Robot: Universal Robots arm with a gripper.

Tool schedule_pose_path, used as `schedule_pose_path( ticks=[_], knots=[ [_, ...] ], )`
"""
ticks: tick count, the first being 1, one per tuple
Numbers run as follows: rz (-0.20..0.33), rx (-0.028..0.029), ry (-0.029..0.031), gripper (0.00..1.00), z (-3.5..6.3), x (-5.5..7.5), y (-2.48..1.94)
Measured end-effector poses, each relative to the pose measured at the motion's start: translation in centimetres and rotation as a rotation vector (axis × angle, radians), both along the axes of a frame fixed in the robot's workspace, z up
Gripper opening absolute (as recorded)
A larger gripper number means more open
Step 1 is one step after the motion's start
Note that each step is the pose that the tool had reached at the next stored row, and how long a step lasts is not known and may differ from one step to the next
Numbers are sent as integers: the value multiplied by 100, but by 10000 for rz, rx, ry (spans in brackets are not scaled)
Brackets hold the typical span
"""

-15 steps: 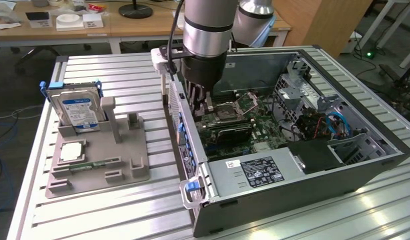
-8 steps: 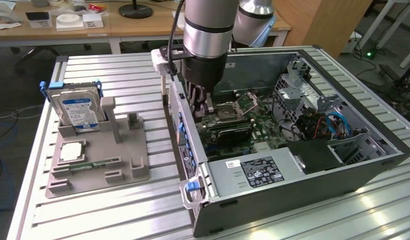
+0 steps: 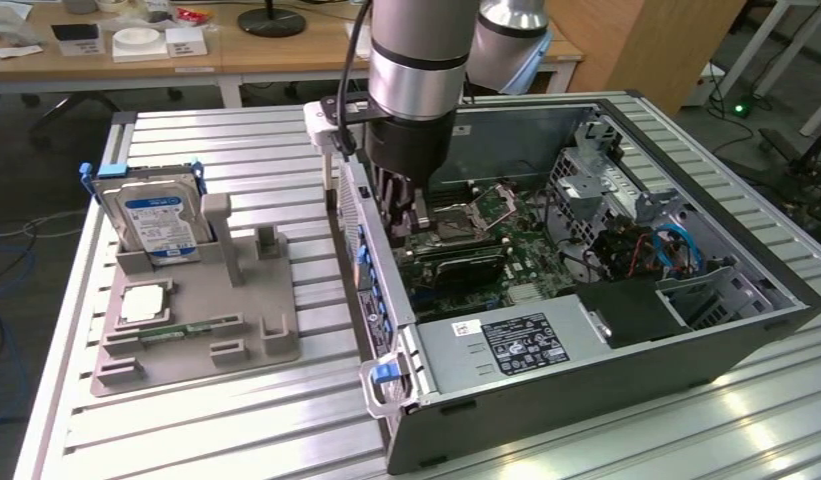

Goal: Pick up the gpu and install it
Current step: 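Press down on the gpu until it lock into place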

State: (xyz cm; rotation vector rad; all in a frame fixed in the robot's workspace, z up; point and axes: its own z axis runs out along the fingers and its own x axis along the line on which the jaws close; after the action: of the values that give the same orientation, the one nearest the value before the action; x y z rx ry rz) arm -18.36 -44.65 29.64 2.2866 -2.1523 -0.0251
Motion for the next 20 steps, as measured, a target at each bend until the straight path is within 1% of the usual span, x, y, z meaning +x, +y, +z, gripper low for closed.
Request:
schedule_pose_path(
  ticks=[10,14,20],
  knots=[
    [0,-5,2,10,-10,2,-5],
    [0,-28,1,10,-13,2,15],
    [1,-32,1,10,-27,-6,18]
  ],
)
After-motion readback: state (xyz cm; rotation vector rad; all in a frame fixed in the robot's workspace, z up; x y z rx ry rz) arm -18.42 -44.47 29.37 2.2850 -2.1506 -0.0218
